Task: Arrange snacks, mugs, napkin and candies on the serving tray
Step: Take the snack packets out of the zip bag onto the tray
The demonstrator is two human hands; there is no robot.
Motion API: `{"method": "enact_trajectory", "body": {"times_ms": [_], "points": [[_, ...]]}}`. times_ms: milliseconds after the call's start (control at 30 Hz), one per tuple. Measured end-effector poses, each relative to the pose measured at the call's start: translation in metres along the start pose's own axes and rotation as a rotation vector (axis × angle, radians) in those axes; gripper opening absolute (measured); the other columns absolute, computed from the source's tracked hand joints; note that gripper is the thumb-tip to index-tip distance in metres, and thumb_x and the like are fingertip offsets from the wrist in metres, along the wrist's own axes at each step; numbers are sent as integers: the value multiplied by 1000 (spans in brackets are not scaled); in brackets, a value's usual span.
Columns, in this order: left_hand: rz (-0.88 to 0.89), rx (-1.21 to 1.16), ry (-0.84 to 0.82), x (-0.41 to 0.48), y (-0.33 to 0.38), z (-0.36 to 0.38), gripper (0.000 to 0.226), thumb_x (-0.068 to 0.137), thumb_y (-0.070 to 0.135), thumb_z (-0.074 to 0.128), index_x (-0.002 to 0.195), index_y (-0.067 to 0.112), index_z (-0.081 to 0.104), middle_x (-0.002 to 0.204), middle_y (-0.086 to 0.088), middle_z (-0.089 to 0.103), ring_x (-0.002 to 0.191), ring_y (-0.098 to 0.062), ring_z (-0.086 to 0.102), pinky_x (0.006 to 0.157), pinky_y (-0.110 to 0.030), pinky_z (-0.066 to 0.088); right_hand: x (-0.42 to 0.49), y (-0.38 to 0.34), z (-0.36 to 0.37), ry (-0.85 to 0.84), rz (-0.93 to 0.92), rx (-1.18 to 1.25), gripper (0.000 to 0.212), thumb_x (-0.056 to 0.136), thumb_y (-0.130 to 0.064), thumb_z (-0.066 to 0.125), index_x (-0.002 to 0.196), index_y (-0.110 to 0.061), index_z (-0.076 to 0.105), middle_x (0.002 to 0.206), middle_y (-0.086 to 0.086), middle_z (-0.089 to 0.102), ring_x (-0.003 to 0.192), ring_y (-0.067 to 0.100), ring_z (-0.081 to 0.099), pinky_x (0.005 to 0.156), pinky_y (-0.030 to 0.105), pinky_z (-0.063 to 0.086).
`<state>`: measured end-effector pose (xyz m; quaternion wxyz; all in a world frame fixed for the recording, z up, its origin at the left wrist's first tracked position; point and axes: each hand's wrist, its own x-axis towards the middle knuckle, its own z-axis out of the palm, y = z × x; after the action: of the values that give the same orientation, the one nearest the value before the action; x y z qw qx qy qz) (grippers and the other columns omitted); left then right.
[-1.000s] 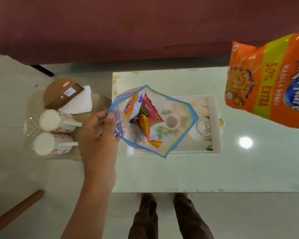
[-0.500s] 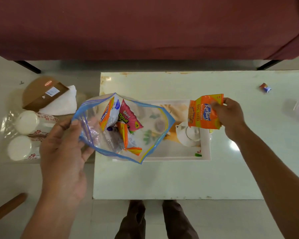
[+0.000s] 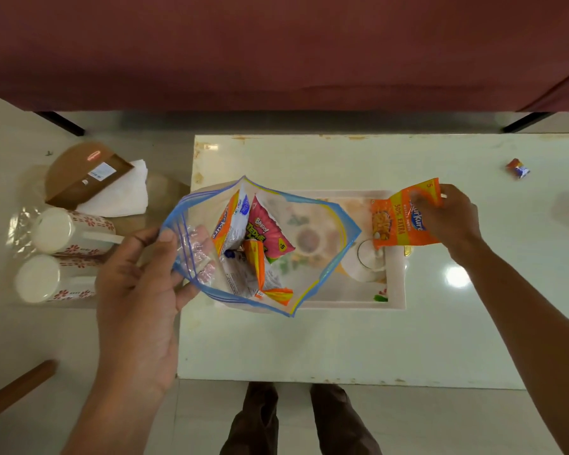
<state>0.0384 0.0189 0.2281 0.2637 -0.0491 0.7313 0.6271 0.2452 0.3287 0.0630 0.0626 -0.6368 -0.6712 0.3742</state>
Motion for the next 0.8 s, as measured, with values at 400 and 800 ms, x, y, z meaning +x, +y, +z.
{"method": "enact_trajectory", "body": {"times_ms": [400,800], "points": [[40,25,0,-8,-3,-3,17,101,21,56,92,23,71,96,-5,79,91,-22,75,65,-26,60,-73,-51,-72,47,-47,627,17,93,-34,61,102,-22,69,107,-2,72,106,22,70,92,36,57],[74,53,-58,-25,-10,-5,22,103,24,54,105,27,75,98,1,80,93,-15,76,71,-31,62,-215,-168,2,-478,-526,-348,20,91,-34,62,96,-16,67,91,0,70,94,19,67,73,26,50]]}}
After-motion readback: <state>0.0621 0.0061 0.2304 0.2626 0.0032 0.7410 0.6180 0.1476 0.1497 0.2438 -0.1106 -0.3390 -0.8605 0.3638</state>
